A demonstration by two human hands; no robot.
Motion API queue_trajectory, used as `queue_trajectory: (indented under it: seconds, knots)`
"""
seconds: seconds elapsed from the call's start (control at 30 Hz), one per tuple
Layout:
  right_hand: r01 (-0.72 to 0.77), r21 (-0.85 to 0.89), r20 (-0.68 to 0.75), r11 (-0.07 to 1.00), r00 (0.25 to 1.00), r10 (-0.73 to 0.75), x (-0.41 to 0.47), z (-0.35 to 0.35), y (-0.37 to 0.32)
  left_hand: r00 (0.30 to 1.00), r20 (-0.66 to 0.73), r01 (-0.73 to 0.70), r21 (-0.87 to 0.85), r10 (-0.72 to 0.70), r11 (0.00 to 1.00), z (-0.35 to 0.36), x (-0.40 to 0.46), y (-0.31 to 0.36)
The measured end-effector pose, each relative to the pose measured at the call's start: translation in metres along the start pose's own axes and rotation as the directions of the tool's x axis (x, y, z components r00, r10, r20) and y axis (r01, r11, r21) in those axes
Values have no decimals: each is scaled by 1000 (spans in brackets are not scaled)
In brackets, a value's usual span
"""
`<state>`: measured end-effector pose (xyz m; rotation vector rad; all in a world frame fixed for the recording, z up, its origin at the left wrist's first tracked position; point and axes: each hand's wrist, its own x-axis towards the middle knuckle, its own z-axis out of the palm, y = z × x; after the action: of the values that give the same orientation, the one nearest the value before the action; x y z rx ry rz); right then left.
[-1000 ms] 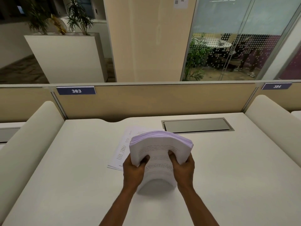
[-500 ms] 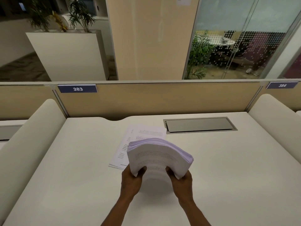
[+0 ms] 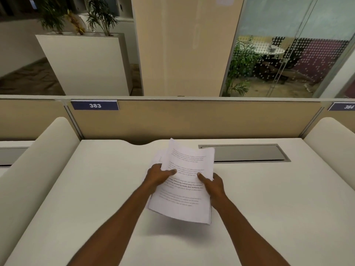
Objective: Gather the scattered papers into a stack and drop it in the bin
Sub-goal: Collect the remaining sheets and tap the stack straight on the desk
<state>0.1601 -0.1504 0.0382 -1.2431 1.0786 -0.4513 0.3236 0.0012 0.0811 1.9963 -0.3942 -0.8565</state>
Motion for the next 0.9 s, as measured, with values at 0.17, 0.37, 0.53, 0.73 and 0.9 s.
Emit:
queue_trajectory:
  seconds: [0.17,0.37,0.53,0.73,0.9]
  knots:
    - [-122,-27,-16,992,992,122,37,29,-1,997,-4,82,86,-82,993,-2,47,8]
    - [-129,-443,-193,887,980,46,65,58,5,998,-47,46,249,-35,967,9,90,-4]
    - [-190,-654,-219,732,974,57,69,69,13,963,-149,270,539,-225,798,18,105,-21]
    - [-116,-612,-160,783,987,21,66,71,13,957,-206,289,606,-205,741,18,113,-36]
    - [-157,-553,-156,819,984,83,63,70,8,968,-197,248,630,-158,736,5,113,-42]
